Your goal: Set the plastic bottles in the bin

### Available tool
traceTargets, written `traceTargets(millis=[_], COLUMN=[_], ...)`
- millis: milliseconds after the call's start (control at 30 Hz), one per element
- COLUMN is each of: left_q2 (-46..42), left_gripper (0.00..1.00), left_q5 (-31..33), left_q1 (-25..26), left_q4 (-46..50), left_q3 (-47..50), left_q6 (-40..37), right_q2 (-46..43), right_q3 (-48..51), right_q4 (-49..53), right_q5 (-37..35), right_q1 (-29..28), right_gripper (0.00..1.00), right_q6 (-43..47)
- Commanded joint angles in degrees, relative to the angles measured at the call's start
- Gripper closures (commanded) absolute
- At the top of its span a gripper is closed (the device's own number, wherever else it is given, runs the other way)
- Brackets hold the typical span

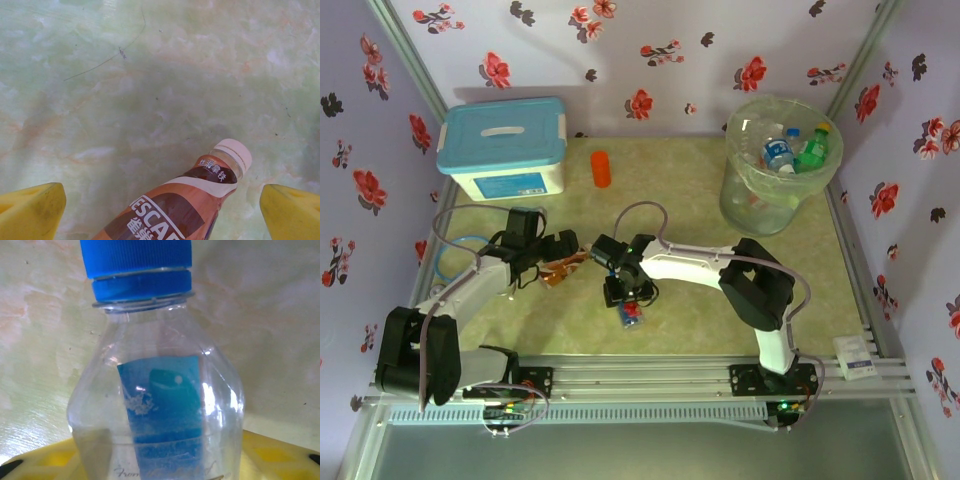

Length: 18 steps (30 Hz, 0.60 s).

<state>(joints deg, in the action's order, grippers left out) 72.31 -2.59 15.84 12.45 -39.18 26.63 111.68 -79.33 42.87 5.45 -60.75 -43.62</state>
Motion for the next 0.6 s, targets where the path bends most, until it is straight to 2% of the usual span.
traceTargets(millis=[0,333,567], left_q2=[-0.6,-0.2,-1.1], left_gripper=[0.0,0.0,0.0], left_q5=[0.6,0.6,0.6], left_q1=[-0.5,-0.5,-0.5], left_q4=[0.0,-0.6,0.3], left_q3=[0.1,-0.6,0.4], left_q6=[-0.8,-0.3,-0.3], right_q2=[0.1,0.2,-2.9], right_q3=[0.1,-4.0,-7.3], right_q4=[1.2,5.5,8.6], right_q5=[-2.7,-4.7,-7.7], right_q1=[-0.1,1.2,5.6], right_gripper=[0.46,0.53,0.57], right_q6=[1.3,5.9,9.5])
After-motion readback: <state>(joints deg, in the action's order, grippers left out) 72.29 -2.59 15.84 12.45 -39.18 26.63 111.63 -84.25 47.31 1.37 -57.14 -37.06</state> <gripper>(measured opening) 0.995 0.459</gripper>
